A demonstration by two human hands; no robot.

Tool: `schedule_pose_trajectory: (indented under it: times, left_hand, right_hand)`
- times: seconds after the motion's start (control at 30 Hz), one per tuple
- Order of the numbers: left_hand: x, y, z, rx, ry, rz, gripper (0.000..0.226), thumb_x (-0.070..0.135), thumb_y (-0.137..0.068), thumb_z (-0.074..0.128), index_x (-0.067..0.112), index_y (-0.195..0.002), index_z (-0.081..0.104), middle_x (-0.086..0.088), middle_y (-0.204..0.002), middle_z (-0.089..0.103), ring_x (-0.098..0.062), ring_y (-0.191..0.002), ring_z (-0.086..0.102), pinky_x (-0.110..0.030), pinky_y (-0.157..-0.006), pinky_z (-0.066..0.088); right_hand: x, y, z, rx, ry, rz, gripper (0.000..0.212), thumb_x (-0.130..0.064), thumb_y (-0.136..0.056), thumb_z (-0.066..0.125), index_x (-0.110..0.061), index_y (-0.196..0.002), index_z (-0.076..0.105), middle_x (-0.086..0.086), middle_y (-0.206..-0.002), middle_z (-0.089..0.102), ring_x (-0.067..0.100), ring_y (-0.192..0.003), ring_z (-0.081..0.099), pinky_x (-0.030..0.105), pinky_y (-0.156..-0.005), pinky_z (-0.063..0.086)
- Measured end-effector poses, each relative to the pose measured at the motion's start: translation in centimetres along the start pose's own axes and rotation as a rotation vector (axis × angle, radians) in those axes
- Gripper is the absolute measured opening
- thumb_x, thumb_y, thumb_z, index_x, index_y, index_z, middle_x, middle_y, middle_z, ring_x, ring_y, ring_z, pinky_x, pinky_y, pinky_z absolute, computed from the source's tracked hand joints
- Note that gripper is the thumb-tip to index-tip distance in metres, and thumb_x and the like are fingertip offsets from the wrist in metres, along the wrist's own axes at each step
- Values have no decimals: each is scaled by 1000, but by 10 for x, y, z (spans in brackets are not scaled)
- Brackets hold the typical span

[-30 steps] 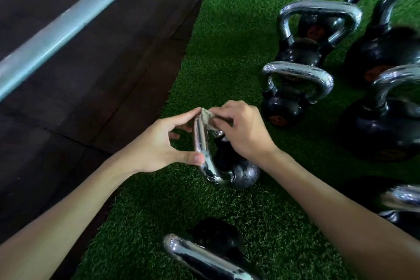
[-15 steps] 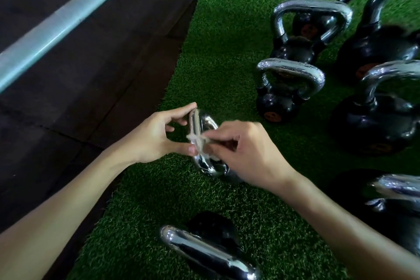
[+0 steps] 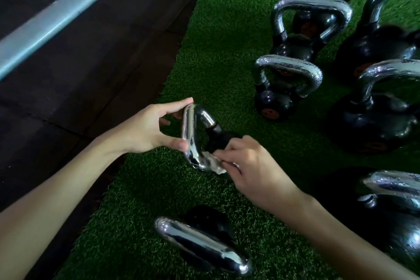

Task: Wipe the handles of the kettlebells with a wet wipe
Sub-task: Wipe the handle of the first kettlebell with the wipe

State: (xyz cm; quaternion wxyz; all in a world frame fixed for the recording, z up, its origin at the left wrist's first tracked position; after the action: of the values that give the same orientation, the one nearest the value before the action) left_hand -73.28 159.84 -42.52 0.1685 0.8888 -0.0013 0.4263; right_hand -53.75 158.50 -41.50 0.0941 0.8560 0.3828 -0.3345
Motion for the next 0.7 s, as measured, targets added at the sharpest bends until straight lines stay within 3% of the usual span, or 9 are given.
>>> schedule_pose_trajectory:
  times: [0.17, 0.27, 0.33, 0.4, 0.6, 0.7]
  left_hand:
    - [3, -1, 2, -31, -27, 1, 119, 84, -47, 78, 55, -152, 31, 31, -156, 38, 7, -145, 31, -40, -121, 33]
    - [9, -1, 4, -49, -18, 11, 123, 81, -45, 79, 50, -154, 32, 32, -153, 40, 12, -141, 34, -32, -118, 33]
    - [12, -2, 5, -60, -19, 25, 123, 78, -45, 81, 49, -154, 32, 32, -153, 40, 13, -140, 35, -28, -116, 33]
    - [14, -2, 6, -67, -26, 32, 123, 77, -45, 81, 50, -154, 32, 32, -154, 39, 13, -142, 32, -26, -115, 32]
    - [12, 3, 6, -42, -37, 29, 126, 82, -43, 79, 48, -155, 32, 32, -152, 43, 14, -136, 38, -26, -111, 35]
    - [12, 5, 6, -33, -44, 24, 124, 76, -44, 82, 49, -154, 32, 30, -151, 44, 16, -135, 38, -25, -111, 34]
  right_hand:
    - [-6, -22, 9, -148, 244, -85, 29, -3, -96, 59, -24, -109, 75, -10, -99, 49, 12, -93, 37, 34, -85, 45]
    - [-5, -33, 13, -276, 53, 2, 22, -17, -103, 54, -20, -102, 75, -6, -92, 52, 12, -88, 41, 30, -83, 38]
    - [-6, -39, 13, -310, -109, 37, 20, -22, -102, 58, -17, -95, 76, -1, -86, 58, 12, -80, 49, 28, -73, 35]
    - [-4, -40, 13, -289, -249, 74, 16, -23, -99, 63, -20, -95, 78, -1, -82, 64, 16, -72, 57, 28, -62, 40]
    - [13, -32, 14, -258, -279, 85, 14, -31, -95, 68, -30, -105, 78, -16, -79, 63, 5, -72, 56, 25, -70, 43]
    - [13, -32, 11, -92, -337, 154, 12, -28, -94, 69, -27, -101, 79, -16, -82, 65, 0, -78, 59, 15, -69, 44]
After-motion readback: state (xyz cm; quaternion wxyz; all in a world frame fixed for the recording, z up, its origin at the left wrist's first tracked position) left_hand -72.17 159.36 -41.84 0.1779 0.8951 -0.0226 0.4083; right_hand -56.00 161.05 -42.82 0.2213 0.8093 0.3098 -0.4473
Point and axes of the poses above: each hand's wrist, its own y-axis away from the middle knuckle, its own z-axis out of the palm, x = y × z, the point moved 9 cm from there along -y, towards the middle knuckle
